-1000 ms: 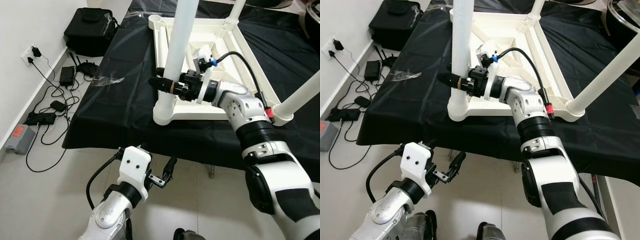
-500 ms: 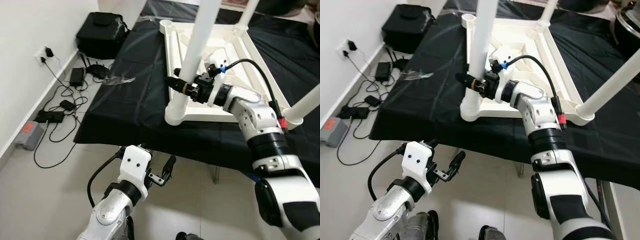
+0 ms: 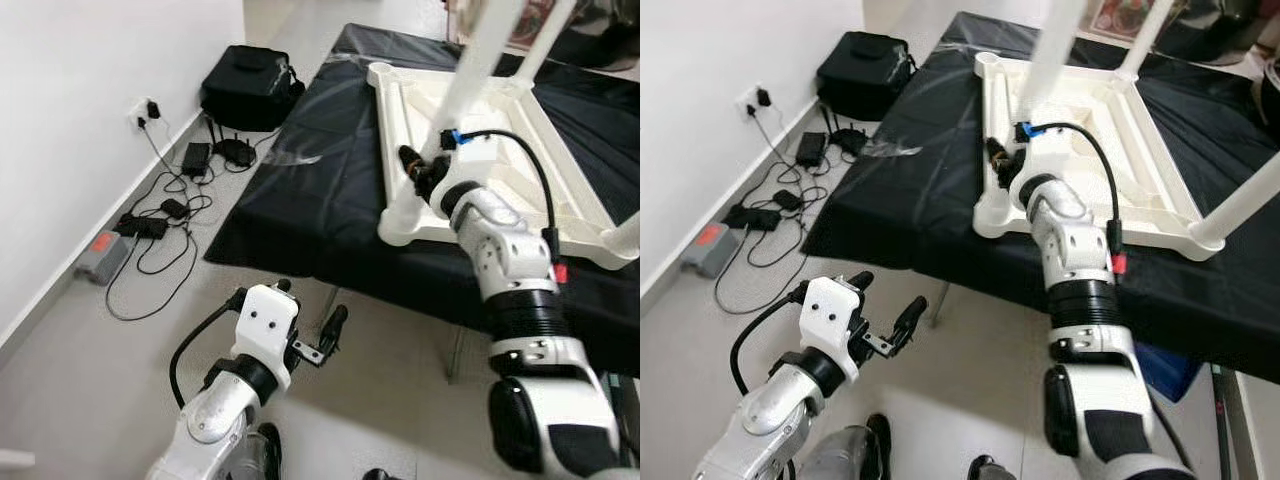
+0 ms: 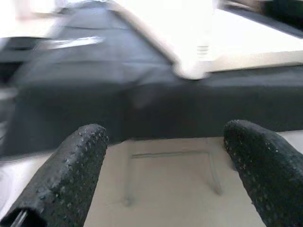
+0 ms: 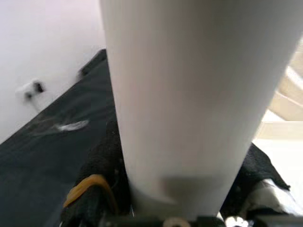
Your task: Building children table
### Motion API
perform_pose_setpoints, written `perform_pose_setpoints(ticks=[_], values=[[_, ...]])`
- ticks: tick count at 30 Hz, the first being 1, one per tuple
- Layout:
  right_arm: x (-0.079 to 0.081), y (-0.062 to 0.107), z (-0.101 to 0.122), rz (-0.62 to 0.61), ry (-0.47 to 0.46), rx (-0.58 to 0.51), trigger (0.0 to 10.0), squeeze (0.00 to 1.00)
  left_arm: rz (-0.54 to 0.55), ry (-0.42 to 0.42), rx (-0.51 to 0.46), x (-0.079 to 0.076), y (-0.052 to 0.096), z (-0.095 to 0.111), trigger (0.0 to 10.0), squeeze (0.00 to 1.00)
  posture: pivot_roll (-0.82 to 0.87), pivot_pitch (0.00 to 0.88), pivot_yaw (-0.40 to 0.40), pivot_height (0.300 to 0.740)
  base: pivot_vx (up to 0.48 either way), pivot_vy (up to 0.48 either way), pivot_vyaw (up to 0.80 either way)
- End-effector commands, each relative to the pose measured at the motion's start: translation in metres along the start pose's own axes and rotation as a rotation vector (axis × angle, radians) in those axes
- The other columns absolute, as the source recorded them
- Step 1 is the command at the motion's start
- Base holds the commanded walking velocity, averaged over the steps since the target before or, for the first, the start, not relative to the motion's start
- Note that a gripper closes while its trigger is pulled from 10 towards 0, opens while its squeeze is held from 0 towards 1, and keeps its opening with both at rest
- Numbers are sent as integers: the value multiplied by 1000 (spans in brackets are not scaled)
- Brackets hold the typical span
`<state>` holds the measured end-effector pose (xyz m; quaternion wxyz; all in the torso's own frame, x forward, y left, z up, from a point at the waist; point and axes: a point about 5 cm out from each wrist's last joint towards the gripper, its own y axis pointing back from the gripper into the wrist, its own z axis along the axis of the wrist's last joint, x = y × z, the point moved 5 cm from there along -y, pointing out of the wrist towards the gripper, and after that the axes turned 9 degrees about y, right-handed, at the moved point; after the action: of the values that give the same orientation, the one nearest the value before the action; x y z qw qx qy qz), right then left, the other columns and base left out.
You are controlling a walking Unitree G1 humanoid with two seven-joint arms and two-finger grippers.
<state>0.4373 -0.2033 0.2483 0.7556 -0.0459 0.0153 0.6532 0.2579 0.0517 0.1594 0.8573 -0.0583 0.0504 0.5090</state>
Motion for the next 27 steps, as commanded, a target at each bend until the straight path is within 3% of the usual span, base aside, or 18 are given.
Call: perform_pose_setpoints(ticks=[1,3,10,11,16,22,23,25,26,27], values=[[6,4,-35,-35,6,111,0,0,-10,-6,33,-1,0,-7,10000,0,155,194,-58,740,0,0,0],[6,2,-31,-163,-27,105,0,0,-9,-4,33,-1,0,-7,10000,0,158,196,-61,740,0,0,0],[9,-3,-19,-350,-71,121,0,0,0,-2,28,-1,1,-6,10000,0,166,203,-74,740,0,0,0],[15,-5,-16,-348,-85,131,10000,0,2,-1,28,-1,2,-6,10000,0,167,204,-76,740,0,0,0],[25,-11,-8,-314,-119,124,10000,0,5,2,26,-1,2,-6,10000,0,162,206,-80,740,0,0,0],[17,-12,-2,-343,-103,93,10000,0,7,7,27,-1,2,-7,10000,0,151,202,-81,740,0,0,0],[16,-13,1,-348,-93,75,10000,612,9,8,28,-1,3,-8,10000,0,151,202,-81,740,0,0,0],[16,-13,1,-348,-93,75,10000,612,9,8,28,-1,3,-8,10000,0,151,202,-81,740,0,0,0],[16,-14,5,-348,-95,54,10000,1000,10,9,31,-1,3,-9,10000,0,152,190,-81,740,0,0,0],[16,-14,5,-348,-95,54,10000,1000,10,9,31,-1,3,-9,10000,0,152,190,-81,740,0,0,0]])
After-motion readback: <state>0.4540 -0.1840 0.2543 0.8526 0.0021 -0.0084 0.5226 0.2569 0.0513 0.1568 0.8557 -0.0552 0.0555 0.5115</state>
